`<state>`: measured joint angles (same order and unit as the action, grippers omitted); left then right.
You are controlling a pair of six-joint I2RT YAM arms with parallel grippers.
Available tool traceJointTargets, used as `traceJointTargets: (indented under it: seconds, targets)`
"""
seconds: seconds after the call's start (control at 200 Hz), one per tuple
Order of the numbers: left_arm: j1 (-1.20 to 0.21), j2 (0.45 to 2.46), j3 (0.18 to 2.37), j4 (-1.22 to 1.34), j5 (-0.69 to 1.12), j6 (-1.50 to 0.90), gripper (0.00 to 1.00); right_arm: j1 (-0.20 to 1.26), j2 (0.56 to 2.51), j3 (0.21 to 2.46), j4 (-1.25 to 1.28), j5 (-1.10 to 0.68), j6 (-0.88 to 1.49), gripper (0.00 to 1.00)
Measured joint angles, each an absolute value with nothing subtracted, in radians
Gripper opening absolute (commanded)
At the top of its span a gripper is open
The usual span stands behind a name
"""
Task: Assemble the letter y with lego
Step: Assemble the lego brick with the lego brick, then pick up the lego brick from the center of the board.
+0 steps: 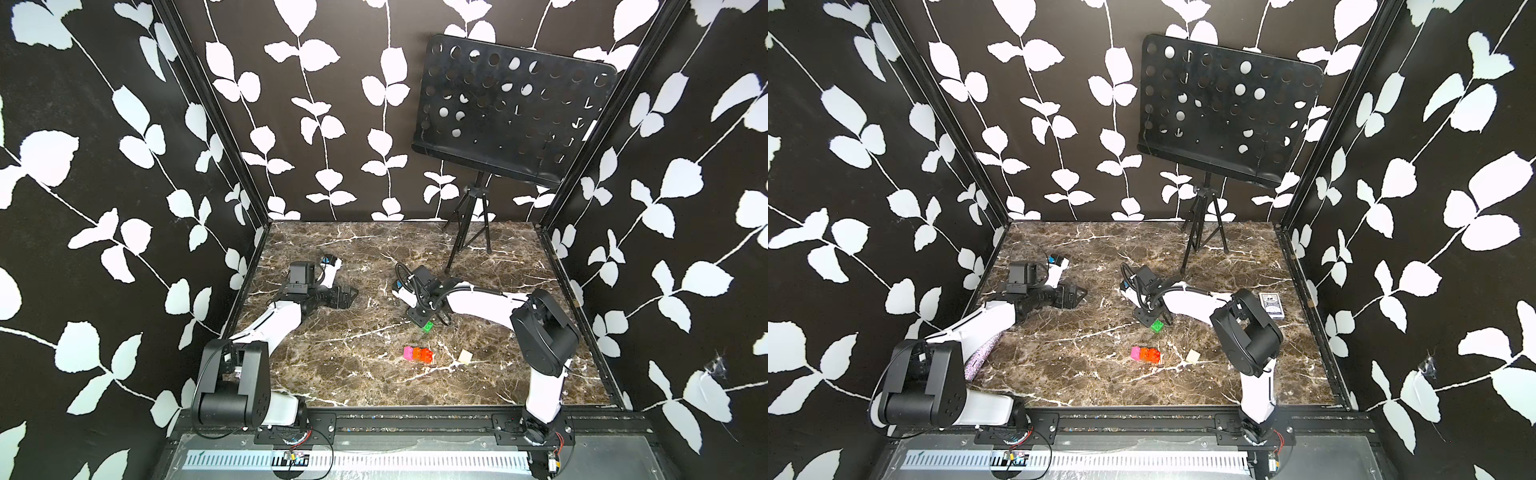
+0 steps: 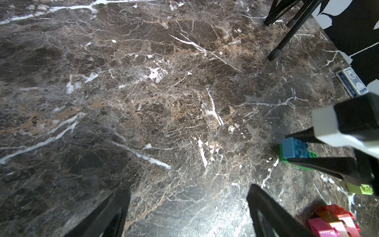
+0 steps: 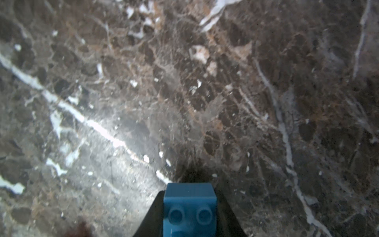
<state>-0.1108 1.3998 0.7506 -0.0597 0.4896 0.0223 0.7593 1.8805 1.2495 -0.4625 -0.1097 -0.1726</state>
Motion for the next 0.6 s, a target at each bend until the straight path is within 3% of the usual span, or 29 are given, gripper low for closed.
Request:
traceJointTargets:
  seconds: [0.09,0.275,0.45,0.6]
  targets:
    - [-0.111,1.399,0.751,-0.060,0.490,0.023,0.91,0.759,1.863,1.241,-0.522,-0.119,-0.253,0.31]
    - [-0.111,1.397,0.750,-0.059,0.490,0.023,0.91,0.758,1.855,1.240,-0.614,-0.126,-0.400,0.57]
    - [-0.111,1.396,0.747,-0.056,0.490,0.022,0.90,0.743,1.805,1.240,-0.649,-0.153,-0.405,0.60]
    - [-0.125,1.396,0.745,-0.053,0.490,0.018,0.90,0.677,1.661,1.227,-0.650,-0.151,-0.273,0.60]
